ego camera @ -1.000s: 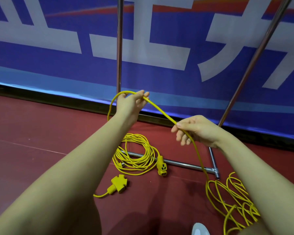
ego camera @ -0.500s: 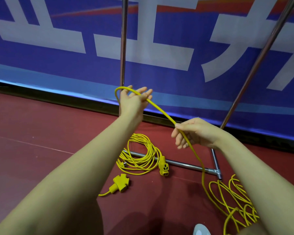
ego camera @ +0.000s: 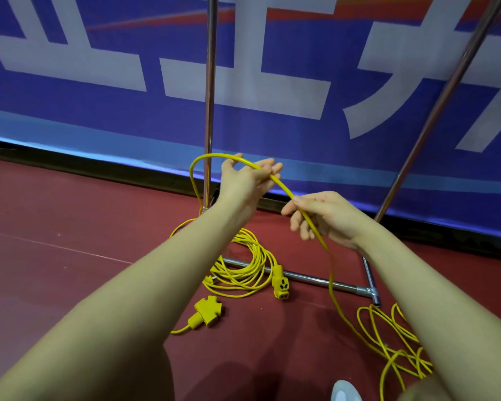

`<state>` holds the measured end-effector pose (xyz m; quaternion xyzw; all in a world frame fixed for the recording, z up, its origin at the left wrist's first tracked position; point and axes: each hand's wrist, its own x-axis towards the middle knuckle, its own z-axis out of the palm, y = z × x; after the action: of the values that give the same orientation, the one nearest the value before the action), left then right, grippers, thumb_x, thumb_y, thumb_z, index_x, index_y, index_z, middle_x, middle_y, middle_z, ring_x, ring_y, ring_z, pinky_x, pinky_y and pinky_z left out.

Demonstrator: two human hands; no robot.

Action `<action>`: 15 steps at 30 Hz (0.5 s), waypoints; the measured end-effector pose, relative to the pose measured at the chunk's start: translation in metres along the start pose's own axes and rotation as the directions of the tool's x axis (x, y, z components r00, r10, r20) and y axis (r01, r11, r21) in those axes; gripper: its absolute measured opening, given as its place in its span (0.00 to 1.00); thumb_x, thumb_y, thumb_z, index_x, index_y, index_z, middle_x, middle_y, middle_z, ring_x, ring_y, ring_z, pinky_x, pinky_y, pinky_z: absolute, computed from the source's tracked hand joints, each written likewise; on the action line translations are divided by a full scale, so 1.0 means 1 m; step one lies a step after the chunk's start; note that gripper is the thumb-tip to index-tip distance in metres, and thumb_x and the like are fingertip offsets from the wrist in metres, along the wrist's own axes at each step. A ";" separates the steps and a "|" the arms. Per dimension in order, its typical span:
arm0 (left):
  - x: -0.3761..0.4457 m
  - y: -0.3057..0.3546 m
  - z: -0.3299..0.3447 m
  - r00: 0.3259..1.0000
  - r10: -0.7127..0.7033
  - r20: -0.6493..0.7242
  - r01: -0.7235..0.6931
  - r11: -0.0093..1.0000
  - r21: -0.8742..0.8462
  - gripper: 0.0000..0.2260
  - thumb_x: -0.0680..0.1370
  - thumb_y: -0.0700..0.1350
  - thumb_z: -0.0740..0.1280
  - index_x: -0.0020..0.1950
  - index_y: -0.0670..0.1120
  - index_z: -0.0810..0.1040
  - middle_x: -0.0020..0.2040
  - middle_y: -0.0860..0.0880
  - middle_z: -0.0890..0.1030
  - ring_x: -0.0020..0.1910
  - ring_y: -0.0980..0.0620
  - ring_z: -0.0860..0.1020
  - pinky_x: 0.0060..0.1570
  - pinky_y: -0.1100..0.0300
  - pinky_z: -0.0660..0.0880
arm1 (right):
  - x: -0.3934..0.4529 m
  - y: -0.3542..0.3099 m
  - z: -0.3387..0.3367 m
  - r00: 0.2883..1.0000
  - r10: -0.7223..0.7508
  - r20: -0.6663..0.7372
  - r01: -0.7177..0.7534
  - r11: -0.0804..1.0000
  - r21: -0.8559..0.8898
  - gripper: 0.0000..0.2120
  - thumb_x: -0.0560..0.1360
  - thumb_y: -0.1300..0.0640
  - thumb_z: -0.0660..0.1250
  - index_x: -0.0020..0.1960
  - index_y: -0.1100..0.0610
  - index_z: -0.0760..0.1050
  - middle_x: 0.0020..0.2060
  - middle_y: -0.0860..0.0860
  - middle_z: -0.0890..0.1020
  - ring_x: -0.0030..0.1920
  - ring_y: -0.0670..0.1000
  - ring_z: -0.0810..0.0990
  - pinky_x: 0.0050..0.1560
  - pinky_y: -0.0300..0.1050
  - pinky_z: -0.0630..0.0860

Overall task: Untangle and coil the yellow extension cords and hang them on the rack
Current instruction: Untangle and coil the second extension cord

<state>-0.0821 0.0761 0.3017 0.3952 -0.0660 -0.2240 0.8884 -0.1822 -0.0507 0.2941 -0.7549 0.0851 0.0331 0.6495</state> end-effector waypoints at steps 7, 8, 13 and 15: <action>0.019 0.029 -0.028 0.968 0.145 -0.205 -0.169 0.980 -0.106 0.32 0.77 0.25 0.59 0.75 0.43 0.50 0.55 0.36 0.75 0.44 0.46 0.80 0.50 0.54 0.77 | -0.005 0.013 -0.013 0.992 0.127 0.017 -0.124 0.988 -0.092 0.14 0.79 0.56 0.60 0.42 0.63 0.79 0.27 0.55 0.79 0.25 0.50 0.77 0.28 0.36 0.72; 0.019 0.027 -0.030 0.969 0.128 -0.210 -0.153 0.983 -0.106 0.31 0.77 0.26 0.60 0.74 0.41 0.51 0.54 0.36 0.76 0.43 0.46 0.81 0.50 0.54 0.78 | -0.005 0.015 -0.015 0.993 0.121 -0.017 -0.122 0.988 -0.094 0.14 0.78 0.57 0.61 0.41 0.63 0.79 0.27 0.55 0.79 0.24 0.49 0.76 0.27 0.36 0.71; 0.012 0.005 -0.019 0.998 -0.005 -0.061 0.008 0.999 0.044 0.28 0.75 0.29 0.65 0.71 0.40 0.55 0.48 0.42 0.78 0.41 0.47 0.82 0.48 0.52 0.78 | -0.001 0.016 -0.010 0.995 0.092 -0.048 -0.095 0.993 -0.067 0.12 0.79 0.57 0.61 0.41 0.62 0.78 0.26 0.54 0.79 0.24 0.49 0.78 0.25 0.35 0.72; 0.005 -0.006 -0.012 1.000 -0.026 0.001 0.026 0.993 0.115 0.29 0.74 0.27 0.64 0.69 0.44 0.56 0.49 0.41 0.78 0.42 0.45 0.81 0.47 0.53 0.79 | 0.001 0.013 -0.002 0.997 0.079 -0.001 -0.079 0.996 -0.052 0.12 0.79 0.57 0.61 0.43 0.62 0.78 0.27 0.54 0.79 0.24 0.49 0.78 0.26 0.35 0.72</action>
<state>-0.0760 0.0783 0.2893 0.4461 -0.0746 -0.2320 0.8611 -0.1837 -0.0546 0.2818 -0.7677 0.1137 0.0613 0.6277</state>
